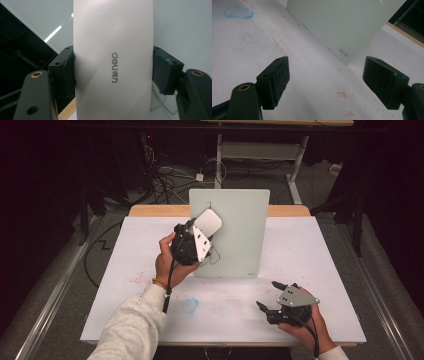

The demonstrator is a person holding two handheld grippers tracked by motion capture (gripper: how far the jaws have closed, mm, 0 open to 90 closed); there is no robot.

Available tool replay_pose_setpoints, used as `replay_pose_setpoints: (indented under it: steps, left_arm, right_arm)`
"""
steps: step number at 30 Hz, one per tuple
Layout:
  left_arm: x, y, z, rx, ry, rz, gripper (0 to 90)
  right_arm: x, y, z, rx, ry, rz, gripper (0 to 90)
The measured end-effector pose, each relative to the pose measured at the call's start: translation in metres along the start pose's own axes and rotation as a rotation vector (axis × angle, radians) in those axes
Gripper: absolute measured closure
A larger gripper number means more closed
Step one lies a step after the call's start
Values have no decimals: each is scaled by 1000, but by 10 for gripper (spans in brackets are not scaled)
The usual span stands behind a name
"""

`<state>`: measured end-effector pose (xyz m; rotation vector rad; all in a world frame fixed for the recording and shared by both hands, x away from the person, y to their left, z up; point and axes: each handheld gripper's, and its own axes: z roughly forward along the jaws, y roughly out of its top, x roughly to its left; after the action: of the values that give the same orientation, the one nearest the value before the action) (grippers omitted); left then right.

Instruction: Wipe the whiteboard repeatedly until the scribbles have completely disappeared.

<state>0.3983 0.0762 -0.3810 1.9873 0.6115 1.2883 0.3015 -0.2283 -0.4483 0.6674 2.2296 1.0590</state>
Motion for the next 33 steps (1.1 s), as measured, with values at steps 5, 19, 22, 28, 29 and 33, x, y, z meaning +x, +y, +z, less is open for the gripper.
replay_pose_setpoints:
  steps: [5,19,22,28,29,33]
  left_arm:
    - [-19,-16,0,25,-9,28,293]
    - [-43,-31,0,63,-9,23,293]
    - [-41,-30,0,58,-14,17,293]
    - [-17,-8,-1,29,9,-31,292]
    - [-12,-4,0,24,9,-41,293]
    - [5,11,0,13,29,-52,292]
  right_arm:
    - [1,0,1,4,0,3,220]
    - [1,0,1,4,0,-2,220]
    - [1,0,1,4,0,-5,220]
    - [0,0,1,6,-1,-1,220]
    - [0,0,1,7,-2,-1,219]
    - [0,0,0,3,-2,-4,220]
